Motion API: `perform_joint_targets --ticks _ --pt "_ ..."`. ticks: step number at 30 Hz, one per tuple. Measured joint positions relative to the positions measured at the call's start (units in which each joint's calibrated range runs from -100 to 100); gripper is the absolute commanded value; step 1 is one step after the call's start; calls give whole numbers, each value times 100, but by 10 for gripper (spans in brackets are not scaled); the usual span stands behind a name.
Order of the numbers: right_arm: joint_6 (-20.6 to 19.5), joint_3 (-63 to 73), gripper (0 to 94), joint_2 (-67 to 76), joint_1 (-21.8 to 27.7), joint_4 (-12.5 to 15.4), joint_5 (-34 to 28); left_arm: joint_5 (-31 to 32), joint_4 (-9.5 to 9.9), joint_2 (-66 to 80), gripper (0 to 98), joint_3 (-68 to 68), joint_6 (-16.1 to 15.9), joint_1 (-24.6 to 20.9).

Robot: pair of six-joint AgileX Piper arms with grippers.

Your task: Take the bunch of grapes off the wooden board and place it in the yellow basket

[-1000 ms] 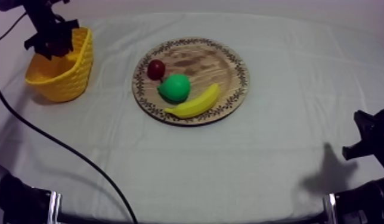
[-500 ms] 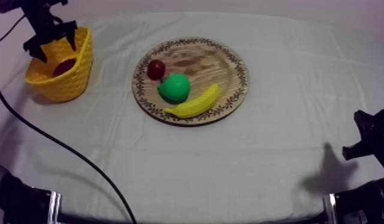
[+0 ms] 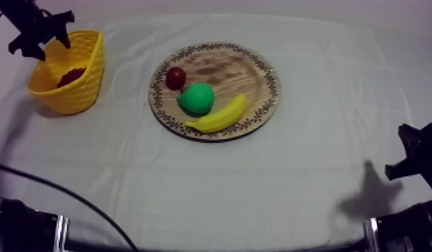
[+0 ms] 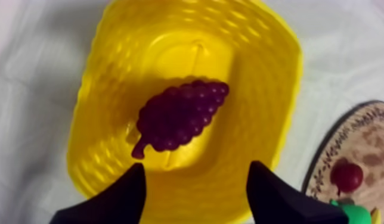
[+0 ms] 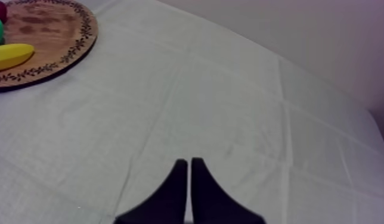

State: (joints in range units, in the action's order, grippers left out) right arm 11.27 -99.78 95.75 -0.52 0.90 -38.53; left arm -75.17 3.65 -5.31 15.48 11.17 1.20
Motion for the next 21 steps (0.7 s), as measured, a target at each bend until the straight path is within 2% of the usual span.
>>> perform_joint_targets --ticks 7,13,17,21 --pt "0 0 3 0 0 0 0 899 -152 1537 340 1497 -195 32" --pt "0 0 3 0 0 0 0 1668 -365 2762 174 2813 -517 8" --pt "0 0 3 0 0 0 0 2098 -365 3525 87 3626 -692 12" --pt "0 0 3 0 0 0 0 2579 -365 4210 21 4382 -716 -5"
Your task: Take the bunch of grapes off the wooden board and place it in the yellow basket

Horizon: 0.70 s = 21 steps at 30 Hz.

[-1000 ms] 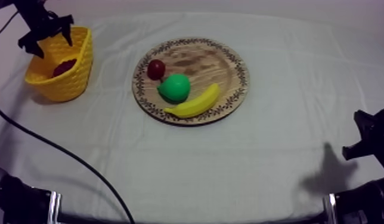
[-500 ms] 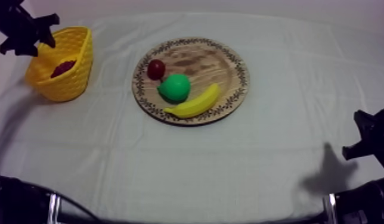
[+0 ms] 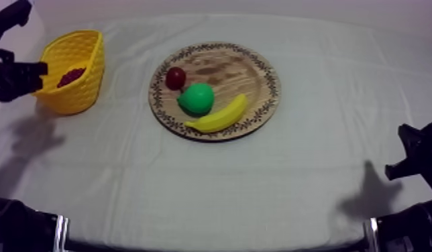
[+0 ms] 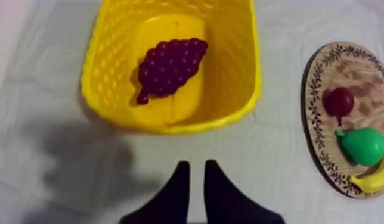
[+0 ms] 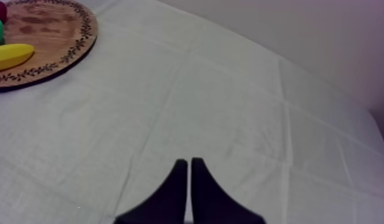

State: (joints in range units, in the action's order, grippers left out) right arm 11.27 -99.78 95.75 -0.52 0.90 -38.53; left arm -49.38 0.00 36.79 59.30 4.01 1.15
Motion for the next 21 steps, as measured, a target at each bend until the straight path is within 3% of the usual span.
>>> perform_joint_targets --ticks 11,16,21 --pt "0 0 3 0 0 0 0 1309 0 2030 1 2046 -337 -3" --pt "0 0 3 0 0 0 0 1634 195 3124 0 3017 -64 34" --pt "-12 0 3 0 0 0 0 1489 269 4121 0 3676 129 -4"
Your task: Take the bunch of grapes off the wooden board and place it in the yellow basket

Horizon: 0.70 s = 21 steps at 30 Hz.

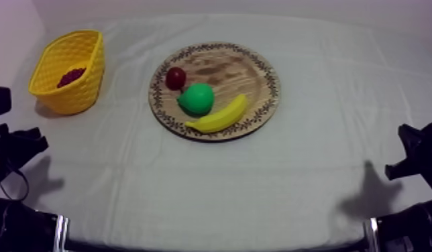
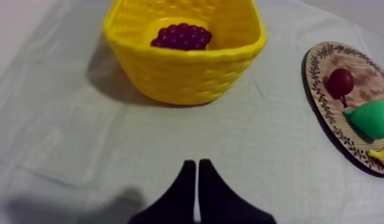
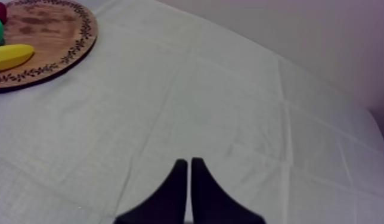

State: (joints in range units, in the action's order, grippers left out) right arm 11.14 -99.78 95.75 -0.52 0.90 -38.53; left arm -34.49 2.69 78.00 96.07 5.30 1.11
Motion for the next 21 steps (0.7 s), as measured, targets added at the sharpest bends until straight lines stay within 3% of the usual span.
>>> perform_joint_targets --ticks 8,16,21 --pt "9 0 3 0 -1 0 0 -212 -26 953 0 121 -96 -129" --pt "9 0 3 0 -4 0 0 -228 -38 1503 0 141 452 -187" --pt "9 0 3 0 -11 0 0 -150 -39 1908 0 220 551 -213"
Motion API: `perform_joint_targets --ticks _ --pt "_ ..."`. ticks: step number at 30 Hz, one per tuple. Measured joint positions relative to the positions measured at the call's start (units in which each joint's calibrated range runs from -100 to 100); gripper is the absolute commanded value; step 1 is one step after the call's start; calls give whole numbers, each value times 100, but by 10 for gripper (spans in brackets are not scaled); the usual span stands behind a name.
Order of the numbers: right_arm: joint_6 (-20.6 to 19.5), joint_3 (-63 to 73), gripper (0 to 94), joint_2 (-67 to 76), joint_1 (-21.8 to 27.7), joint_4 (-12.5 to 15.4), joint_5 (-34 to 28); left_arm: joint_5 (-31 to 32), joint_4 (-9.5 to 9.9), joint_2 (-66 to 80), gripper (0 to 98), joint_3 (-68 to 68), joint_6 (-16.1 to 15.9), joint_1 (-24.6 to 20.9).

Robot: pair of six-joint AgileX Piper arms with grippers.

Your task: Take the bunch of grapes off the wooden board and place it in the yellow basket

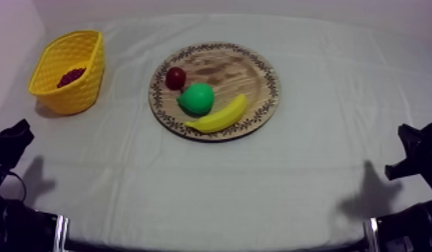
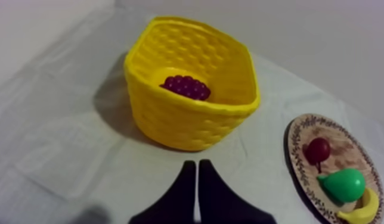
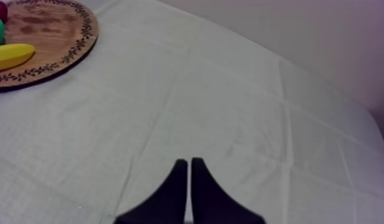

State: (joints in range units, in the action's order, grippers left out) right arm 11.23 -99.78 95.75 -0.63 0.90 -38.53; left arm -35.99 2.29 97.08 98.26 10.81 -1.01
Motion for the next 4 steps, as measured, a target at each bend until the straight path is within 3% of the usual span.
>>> perform_joint_targets --ticks 4 --pt "0 0 3 0 -2 0 0 135 -7 220 0 77 -10 -67"
